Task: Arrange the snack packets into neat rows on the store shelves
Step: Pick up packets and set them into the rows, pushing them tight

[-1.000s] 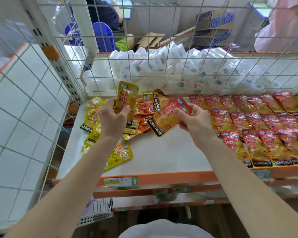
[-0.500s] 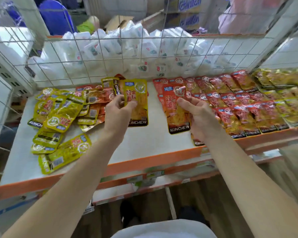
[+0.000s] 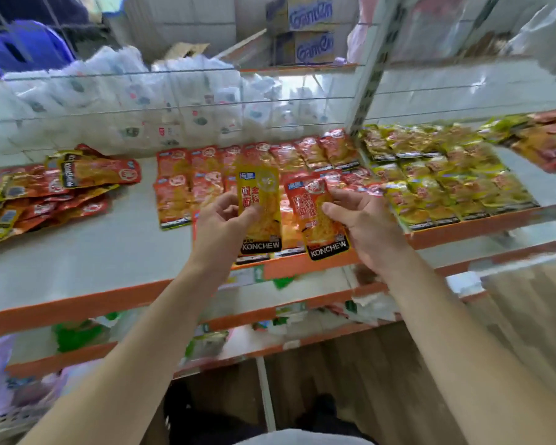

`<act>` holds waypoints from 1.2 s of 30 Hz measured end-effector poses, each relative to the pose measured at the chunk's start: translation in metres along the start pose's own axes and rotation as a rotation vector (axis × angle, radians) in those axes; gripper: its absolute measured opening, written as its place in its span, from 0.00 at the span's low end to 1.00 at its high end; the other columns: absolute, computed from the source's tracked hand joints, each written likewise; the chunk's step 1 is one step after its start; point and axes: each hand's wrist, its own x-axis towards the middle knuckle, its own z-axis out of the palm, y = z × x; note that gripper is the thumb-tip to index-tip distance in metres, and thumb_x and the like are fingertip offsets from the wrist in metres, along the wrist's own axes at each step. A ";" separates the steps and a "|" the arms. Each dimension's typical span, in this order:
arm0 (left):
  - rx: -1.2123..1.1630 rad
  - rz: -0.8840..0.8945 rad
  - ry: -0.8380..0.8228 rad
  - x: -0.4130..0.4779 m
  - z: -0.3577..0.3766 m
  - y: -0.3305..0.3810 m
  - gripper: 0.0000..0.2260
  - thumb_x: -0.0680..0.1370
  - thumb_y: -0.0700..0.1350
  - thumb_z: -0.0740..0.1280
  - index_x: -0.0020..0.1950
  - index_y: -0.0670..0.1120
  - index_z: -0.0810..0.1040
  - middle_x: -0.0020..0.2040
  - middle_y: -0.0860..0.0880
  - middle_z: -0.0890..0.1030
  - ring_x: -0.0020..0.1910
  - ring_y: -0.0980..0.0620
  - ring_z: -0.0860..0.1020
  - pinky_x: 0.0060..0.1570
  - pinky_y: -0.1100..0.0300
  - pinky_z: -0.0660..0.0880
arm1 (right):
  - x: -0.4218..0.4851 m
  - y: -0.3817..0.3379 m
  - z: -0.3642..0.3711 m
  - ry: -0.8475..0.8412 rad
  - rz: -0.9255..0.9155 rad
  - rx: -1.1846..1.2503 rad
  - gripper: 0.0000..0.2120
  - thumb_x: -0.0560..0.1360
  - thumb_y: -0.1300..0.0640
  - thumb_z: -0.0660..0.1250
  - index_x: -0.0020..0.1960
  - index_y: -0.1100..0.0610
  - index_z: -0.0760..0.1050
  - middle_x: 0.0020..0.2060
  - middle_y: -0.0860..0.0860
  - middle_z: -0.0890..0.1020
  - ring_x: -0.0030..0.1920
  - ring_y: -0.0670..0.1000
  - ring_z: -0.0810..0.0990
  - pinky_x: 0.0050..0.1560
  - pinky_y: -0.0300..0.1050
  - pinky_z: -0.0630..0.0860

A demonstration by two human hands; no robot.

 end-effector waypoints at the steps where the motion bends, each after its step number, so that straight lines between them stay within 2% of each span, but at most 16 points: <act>1: 0.005 -0.002 0.010 -0.005 0.019 -0.001 0.03 0.73 0.47 0.74 0.41 0.49 0.81 0.40 0.48 0.80 0.41 0.51 0.76 0.47 0.52 0.71 | 0.000 0.000 -0.020 0.006 -0.001 -0.012 0.10 0.76 0.69 0.68 0.48 0.55 0.79 0.38 0.47 0.86 0.42 0.47 0.85 0.49 0.47 0.82; 5: 0.017 -0.028 0.084 -0.023 0.080 -0.001 0.08 0.72 0.48 0.76 0.40 0.50 0.77 0.36 0.49 0.75 0.36 0.52 0.71 0.37 0.60 0.67 | -0.001 -0.007 -0.085 0.046 0.005 -0.037 0.09 0.75 0.69 0.70 0.49 0.56 0.79 0.36 0.46 0.86 0.39 0.46 0.85 0.42 0.42 0.82; 7: 0.037 -0.027 0.085 -0.029 0.102 -0.001 0.10 0.76 0.44 0.75 0.38 0.47 0.75 0.33 0.51 0.70 0.33 0.54 0.67 0.33 0.63 0.63 | 0.000 -0.009 -0.107 0.072 0.001 -0.062 0.08 0.75 0.68 0.71 0.49 0.57 0.80 0.40 0.50 0.86 0.43 0.49 0.85 0.46 0.45 0.83; 10: 0.075 -0.035 0.073 -0.034 0.124 -0.001 0.08 0.77 0.43 0.73 0.40 0.43 0.78 0.36 0.46 0.74 0.36 0.51 0.70 0.37 0.58 0.66 | 0.001 -0.012 -0.129 0.094 0.002 -0.086 0.07 0.75 0.67 0.72 0.48 0.56 0.81 0.43 0.52 0.86 0.45 0.52 0.85 0.52 0.52 0.82; 12: 0.083 -0.032 0.079 -0.033 0.132 0.001 0.06 0.76 0.44 0.74 0.41 0.45 0.80 0.39 0.41 0.79 0.39 0.48 0.75 0.40 0.54 0.70 | 0.005 -0.015 -0.137 0.085 0.017 -0.076 0.07 0.75 0.67 0.71 0.48 0.57 0.81 0.43 0.53 0.86 0.45 0.53 0.86 0.52 0.52 0.82; 14: 0.104 -0.035 0.086 -0.029 0.137 -0.001 0.05 0.76 0.45 0.74 0.41 0.49 0.81 0.42 0.39 0.82 0.41 0.47 0.79 0.43 0.52 0.74 | 0.011 -0.016 -0.143 0.082 0.028 -0.088 0.06 0.76 0.67 0.70 0.50 0.58 0.81 0.45 0.55 0.86 0.47 0.56 0.86 0.52 0.54 0.82; 18: 0.140 -0.032 0.065 -0.017 0.143 -0.005 0.05 0.75 0.49 0.74 0.46 0.48 0.82 0.44 0.44 0.84 0.46 0.44 0.82 0.47 0.50 0.79 | 0.024 -0.016 -0.148 0.117 0.006 -0.182 0.07 0.75 0.65 0.71 0.47 0.54 0.81 0.46 0.55 0.86 0.48 0.56 0.86 0.51 0.53 0.82; 19: 0.155 -0.027 0.069 -0.013 0.144 -0.006 0.06 0.76 0.49 0.74 0.47 0.47 0.82 0.43 0.46 0.83 0.44 0.46 0.81 0.46 0.53 0.78 | 0.028 -0.016 -0.149 0.131 -0.005 -0.208 0.08 0.74 0.65 0.72 0.46 0.52 0.81 0.45 0.54 0.86 0.48 0.54 0.85 0.50 0.51 0.82; 21: 0.164 -0.026 0.078 -0.003 0.147 -0.005 0.05 0.77 0.46 0.72 0.43 0.48 0.79 0.35 0.54 0.78 0.35 0.56 0.75 0.38 0.64 0.71 | 0.036 -0.015 -0.151 0.162 -0.034 -0.266 0.08 0.75 0.65 0.72 0.46 0.52 0.80 0.44 0.51 0.84 0.46 0.50 0.84 0.47 0.43 0.81; 22: 0.163 -0.032 0.088 0.001 0.148 -0.004 0.07 0.78 0.45 0.72 0.40 0.50 0.78 0.30 0.59 0.75 0.31 0.60 0.72 0.35 0.66 0.68 | 0.041 -0.014 -0.151 0.172 -0.043 -0.292 0.08 0.75 0.65 0.72 0.48 0.53 0.80 0.44 0.50 0.84 0.45 0.49 0.83 0.45 0.40 0.79; 24: 0.171 -0.040 0.103 0.010 0.148 -0.005 0.09 0.78 0.45 0.72 0.39 0.51 0.76 0.27 0.61 0.73 0.30 0.60 0.70 0.34 0.66 0.66 | 0.053 -0.009 -0.150 0.177 -0.043 -0.345 0.09 0.75 0.65 0.72 0.54 0.56 0.79 0.43 0.48 0.83 0.44 0.46 0.82 0.43 0.36 0.77; 26: 0.158 -0.034 0.097 0.015 0.149 -0.007 0.06 0.78 0.45 0.72 0.42 0.50 0.79 0.32 0.58 0.77 0.35 0.56 0.73 0.37 0.63 0.69 | 0.064 -0.003 -0.147 0.178 -0.037 -0.420 0.11 0.76 0.65 0.72 0.57 0.59 0.79 0.43 0.48 0.82 0.43 0.45 0.81 0.42 0.34 0.77; 27: 0.152 -0.035 0.093 0.017 0.149 -0.010 0.04 0.78 0.45 0.71 0.44 0.48 0.80 0.37 0.53 0.79 0.38 0.53 0.75 0.39 0.61 0.71 | 0.070 0.000 -0.146 0.183 -0.032 -0.454 0.11 0.75 0.65 0.72 0.58 0.60 0.79 0.43 0.49 0.83 0.43 0.45 0.81 0.43 0.35 0.78; 29: 0.151 -0.036 0.076 0.021 0.150 -0.011 0.04 0.79 0.45 0.71 0.48 0.45 0.81 0.41 0.49 0.80 0.40 0.52 0.76 0.40 0.60 0.72 | 0.078 0.004 -0.143 0.188 -0.016 -0.493 0.12 0.76 0.65 0.72 0.59 0.62 0.79 0.46 0.52 0.83 0.44 0.46 0.81 0.46 0.37 0.79; 32: 0.166 -0.037 0.041 0.027 0.152 -0.011 0.05 0.79 0.46 0.71 0.50 0.45 0.80 0.41 0.50 0.79 0.41 0.53 0.76 0.40 0.62 0.71 | 0.087 0.005 -0.138 0.171 -0.016 -0.558 0.13 0.76 0.64 0.71 0.60 0.61 0.78 0.46 0.50 0.82 0.45 0.46 0.81 0.41 0.31 0.75; 36: 0.190 -0.036 0.047 0.034 0.155 -0.012 0.05 0.79 0.48 0.71 0.48 0.47 0.79 0.42 0.50 0.78 0.41 0.54 0.76 0.40 0.64 0.71 | 0.089 0.006 -0.134 0.161 -0.096 -0.817 0.13 0.76 0.59 0.72 0.60 0.60 0.79 0.46 0.49 0.80 0.48 0.50 0.79 0.47 0.38 0.74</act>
